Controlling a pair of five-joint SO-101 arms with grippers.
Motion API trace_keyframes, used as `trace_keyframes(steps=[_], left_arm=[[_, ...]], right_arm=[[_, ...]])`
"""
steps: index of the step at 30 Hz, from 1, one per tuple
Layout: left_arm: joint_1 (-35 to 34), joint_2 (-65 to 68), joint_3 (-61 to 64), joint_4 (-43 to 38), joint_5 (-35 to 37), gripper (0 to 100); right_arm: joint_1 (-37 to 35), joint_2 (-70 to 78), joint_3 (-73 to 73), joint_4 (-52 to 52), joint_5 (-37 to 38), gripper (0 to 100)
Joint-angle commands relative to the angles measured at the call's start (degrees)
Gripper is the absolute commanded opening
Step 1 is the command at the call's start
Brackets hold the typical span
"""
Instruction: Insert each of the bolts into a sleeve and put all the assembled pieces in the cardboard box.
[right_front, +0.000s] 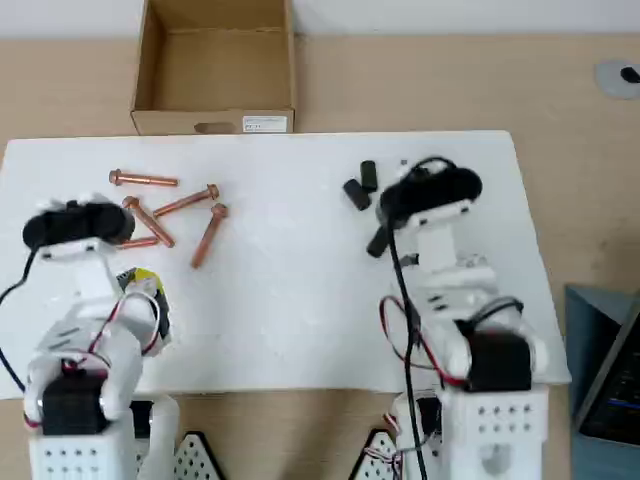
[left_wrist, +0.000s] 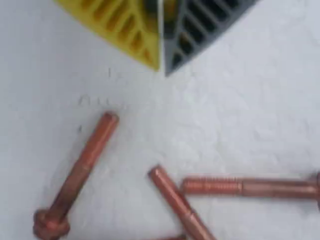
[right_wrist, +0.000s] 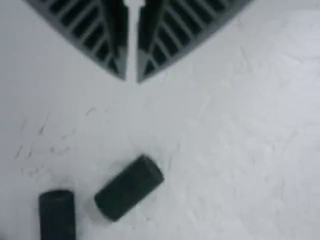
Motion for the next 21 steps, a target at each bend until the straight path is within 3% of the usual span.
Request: trace_keyframes(steps=[1,15,21], left_arm=[[-0.4,10.0,-9.0,2.0,-0.2,0],[-0.4,38.8,-24.9,5.1,-0.7,0],[-0.4,46.6,-28.3,5.0,-6.0,0]], right_arm=[[0.5,4.6,-5.8,1.1,0.3,0.9],[0.6,28.8,-18.3,1.0,0.7,1.2],[0.6,42.2,-25.2,1.1,0.7,1.2]])
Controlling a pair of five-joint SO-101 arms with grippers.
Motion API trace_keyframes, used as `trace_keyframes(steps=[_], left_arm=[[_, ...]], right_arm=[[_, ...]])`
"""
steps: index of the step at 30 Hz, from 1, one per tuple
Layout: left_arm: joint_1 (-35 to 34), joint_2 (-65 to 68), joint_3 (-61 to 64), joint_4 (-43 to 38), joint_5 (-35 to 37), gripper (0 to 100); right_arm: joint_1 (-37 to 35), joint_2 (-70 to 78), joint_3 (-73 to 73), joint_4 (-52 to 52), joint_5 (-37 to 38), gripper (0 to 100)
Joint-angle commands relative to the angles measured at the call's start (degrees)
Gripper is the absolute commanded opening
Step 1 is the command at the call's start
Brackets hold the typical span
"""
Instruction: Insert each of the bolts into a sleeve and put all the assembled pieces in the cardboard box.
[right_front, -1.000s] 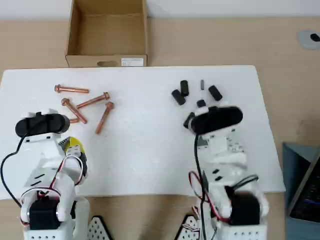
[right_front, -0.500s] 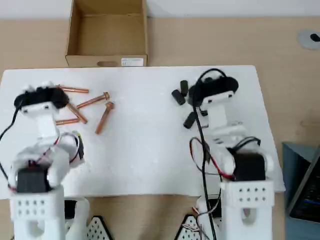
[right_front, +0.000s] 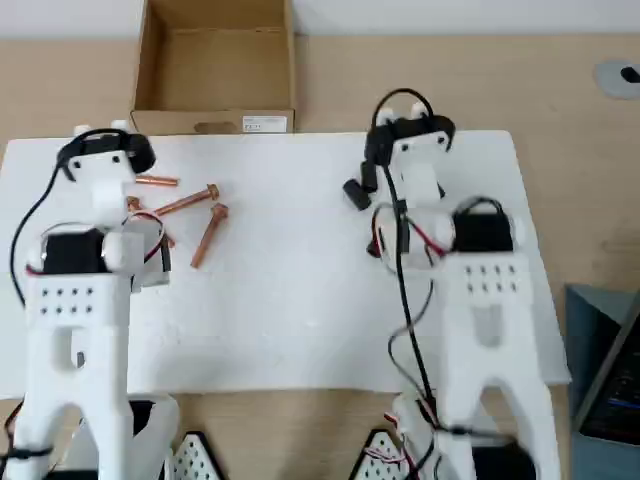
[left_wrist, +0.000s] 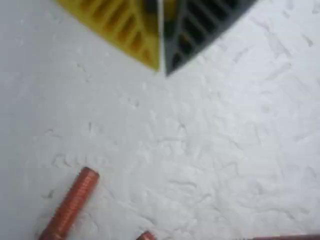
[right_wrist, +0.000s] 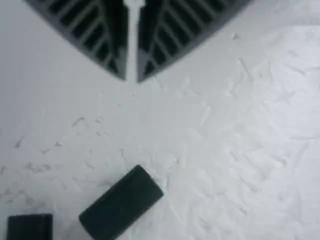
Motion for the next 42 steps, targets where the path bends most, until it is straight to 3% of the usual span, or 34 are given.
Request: trace_keyframes(steps=[1,12,19,27,32,36,42], left_arm=[[-0.4,3.3,-4.4,0.2,-1.6,0],[-0.4,10.9,-7.6,-0.1,-3.0,0],[-0.4,11.5,-7.6,-0.2,-3.0,0],[-0.4,11.5,-7.6,-0.2,-2.7,0],[-0.4,11.5,-7.6,-0.2,-2.7,0],[-0.4,11.5,-7.5,-0.2,-2.6,0],[-0.4,11.5,-7.0,-0.2,-2.6,0]], right_arm=[[0.6,6.7,-6.5,0.3,0.5,1.2],[0.4,22.4,-16.3,1.4,-3.1,1.2],[0.2,23.4,-17.5,-0.5,-12.0,1.2],[-1.3,23.4,-17.5,-1.1,-12.6,1.2],[-1.7,23.4,-17.5,-0.9,-22.9,1.2],[-1.8,24.4,-17.5,-1.1,-26.2,1.4],[-1.5,31.7,-17.8,1.7,-31.9,14.9]])
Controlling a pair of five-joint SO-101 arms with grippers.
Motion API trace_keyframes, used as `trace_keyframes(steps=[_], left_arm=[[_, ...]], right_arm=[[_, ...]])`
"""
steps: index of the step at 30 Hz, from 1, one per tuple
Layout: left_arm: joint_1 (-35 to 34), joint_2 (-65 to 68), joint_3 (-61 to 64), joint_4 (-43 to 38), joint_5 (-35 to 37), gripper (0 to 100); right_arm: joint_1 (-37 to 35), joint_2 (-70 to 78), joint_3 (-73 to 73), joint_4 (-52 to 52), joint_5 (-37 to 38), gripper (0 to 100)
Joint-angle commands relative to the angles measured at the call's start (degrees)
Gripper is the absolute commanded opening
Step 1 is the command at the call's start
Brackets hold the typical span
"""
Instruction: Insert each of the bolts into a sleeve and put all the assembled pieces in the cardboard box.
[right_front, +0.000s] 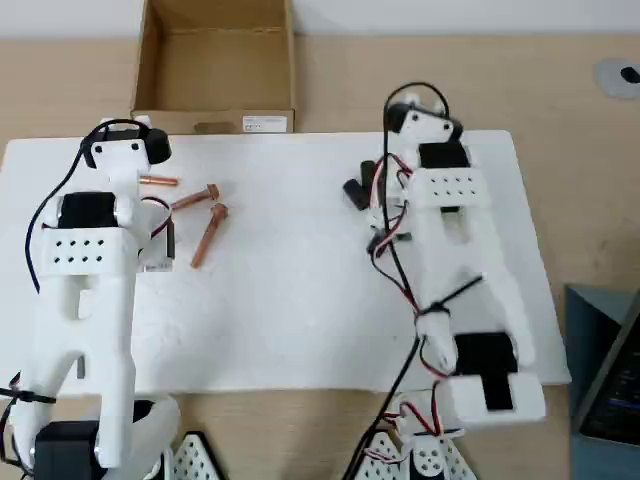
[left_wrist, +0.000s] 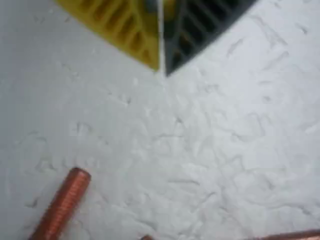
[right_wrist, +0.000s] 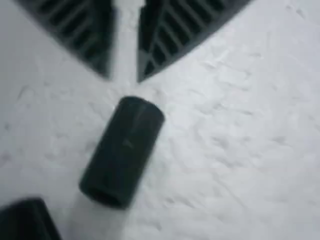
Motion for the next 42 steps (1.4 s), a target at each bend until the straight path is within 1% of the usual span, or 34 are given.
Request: trace_keyframes(steps=[1,6,18,29,35,42], left_arm=[[-0.4,-0.2,-2.4,0.0,-0.1,0],[-0.4,-0.2,-2.4,0.0,-0.1,0],[-0.2,-0.2,-2.4,0.0,-0.3,0],[-0.1,-0.2,-2.4,-0.1,-0.4,0],[-0.1,-0.2,-2.4,-0.1,-0.4,0],[-0.2,-0.2,-2.4,-0.1,-0.4,0]], right_arm=[[0.0,2.9,-3.1,0.8,-3.2,16.4],[-0.1,6.6,-4.2,0.4,-4.0,17.5],[-0.4,12.4,-12.8,0.8,-4.0,17.5],[-3.2,15.9,-13.1,-0.3,-4.0,17.4],[-3.3,16.4,-13.0,-2.0,-4.0,17.4],[-3.1,21.4,-13.1,-2.7,-4.0,17.0]])
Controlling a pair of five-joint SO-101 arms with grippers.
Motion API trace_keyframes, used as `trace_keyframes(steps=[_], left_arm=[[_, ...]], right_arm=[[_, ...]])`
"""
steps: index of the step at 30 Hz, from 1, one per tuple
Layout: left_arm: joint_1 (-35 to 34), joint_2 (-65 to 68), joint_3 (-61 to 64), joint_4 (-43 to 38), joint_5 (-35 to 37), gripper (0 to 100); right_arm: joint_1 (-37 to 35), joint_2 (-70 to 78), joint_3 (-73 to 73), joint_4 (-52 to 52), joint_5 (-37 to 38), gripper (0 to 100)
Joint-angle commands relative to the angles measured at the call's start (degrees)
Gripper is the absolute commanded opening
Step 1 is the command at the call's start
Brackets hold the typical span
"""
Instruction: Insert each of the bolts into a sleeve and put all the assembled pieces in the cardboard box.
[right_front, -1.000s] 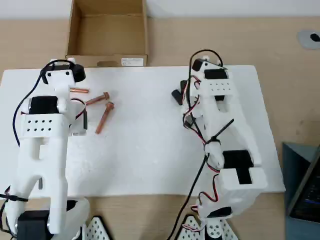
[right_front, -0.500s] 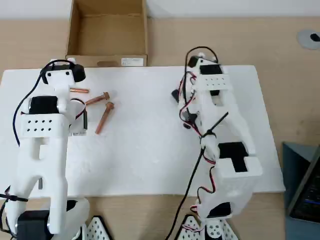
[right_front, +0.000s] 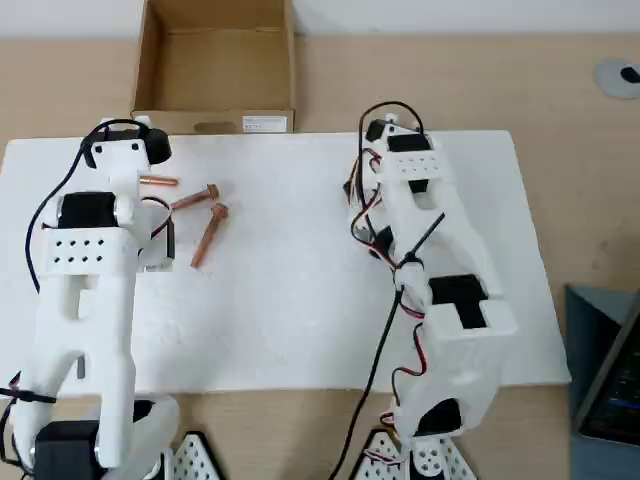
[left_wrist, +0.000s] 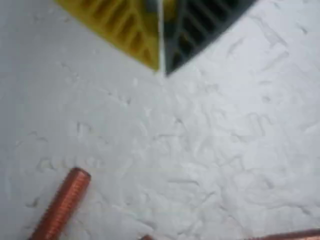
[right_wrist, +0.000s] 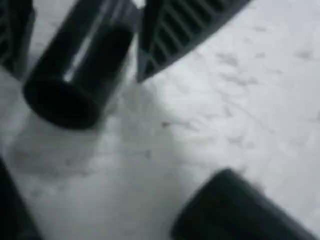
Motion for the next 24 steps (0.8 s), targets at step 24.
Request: trace_keyframes(steps=[24], left_arm=[[0.0,-0.7,-2.4,0.4,-0.1,0]], right_arm=[[-0.7,-8.7,-8.3,7.5,-0.2,1.0]])
